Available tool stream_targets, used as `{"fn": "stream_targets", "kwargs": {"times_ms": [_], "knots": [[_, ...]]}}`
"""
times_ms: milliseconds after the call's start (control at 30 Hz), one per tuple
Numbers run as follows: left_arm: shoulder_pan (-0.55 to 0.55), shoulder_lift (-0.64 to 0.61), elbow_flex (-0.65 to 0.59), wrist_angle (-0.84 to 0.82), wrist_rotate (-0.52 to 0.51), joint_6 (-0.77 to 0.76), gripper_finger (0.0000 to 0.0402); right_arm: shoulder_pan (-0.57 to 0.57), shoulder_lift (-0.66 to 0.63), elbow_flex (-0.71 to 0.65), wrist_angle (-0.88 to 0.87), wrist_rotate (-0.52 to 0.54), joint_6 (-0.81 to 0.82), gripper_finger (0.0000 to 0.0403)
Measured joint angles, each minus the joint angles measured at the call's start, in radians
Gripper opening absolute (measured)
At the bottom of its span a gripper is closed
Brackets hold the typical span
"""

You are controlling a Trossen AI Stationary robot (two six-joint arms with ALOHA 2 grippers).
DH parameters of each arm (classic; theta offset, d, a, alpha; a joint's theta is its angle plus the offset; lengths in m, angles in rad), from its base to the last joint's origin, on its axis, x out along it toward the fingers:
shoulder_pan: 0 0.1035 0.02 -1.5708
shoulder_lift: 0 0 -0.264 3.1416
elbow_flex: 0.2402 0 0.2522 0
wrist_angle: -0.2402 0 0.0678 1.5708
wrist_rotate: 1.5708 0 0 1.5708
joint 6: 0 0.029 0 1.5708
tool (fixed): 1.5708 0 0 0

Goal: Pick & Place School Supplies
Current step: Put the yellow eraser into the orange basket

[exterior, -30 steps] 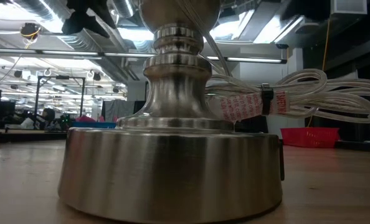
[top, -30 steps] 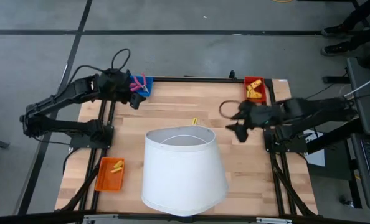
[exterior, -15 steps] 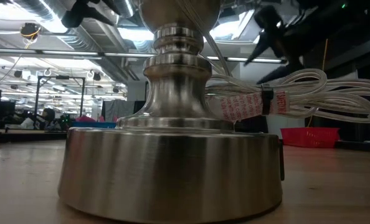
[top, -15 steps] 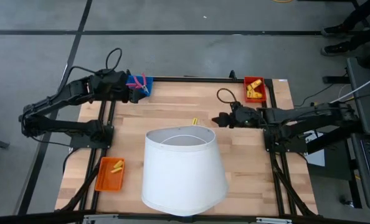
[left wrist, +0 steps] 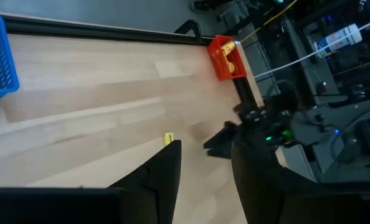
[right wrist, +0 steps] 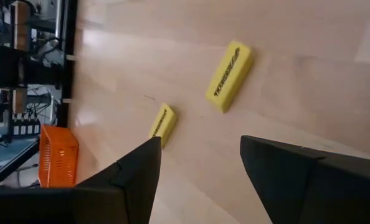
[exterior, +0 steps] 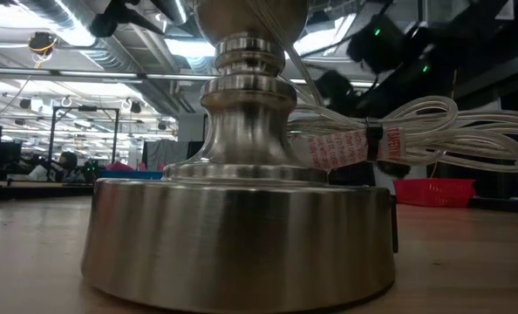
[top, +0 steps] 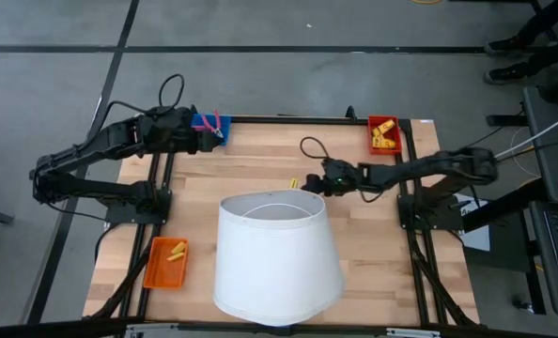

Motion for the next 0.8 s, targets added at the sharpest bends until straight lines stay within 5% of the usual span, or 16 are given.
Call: {"fn": "stream_targets", "kwargs": {"times_ms": [200,800], "knots": [[0.000,0.000,0.000,0.000,-0.002,-0.021,0.0137,-0.016,0.163,0.029,0.185,-0.047,0.009,0.0224],[0.000,0.000,0.000,-0.001,0.021,-0.015,0.0137,-0.098,0.297,0.174,0.066,-0.103,-0.087,0.0224]]}}
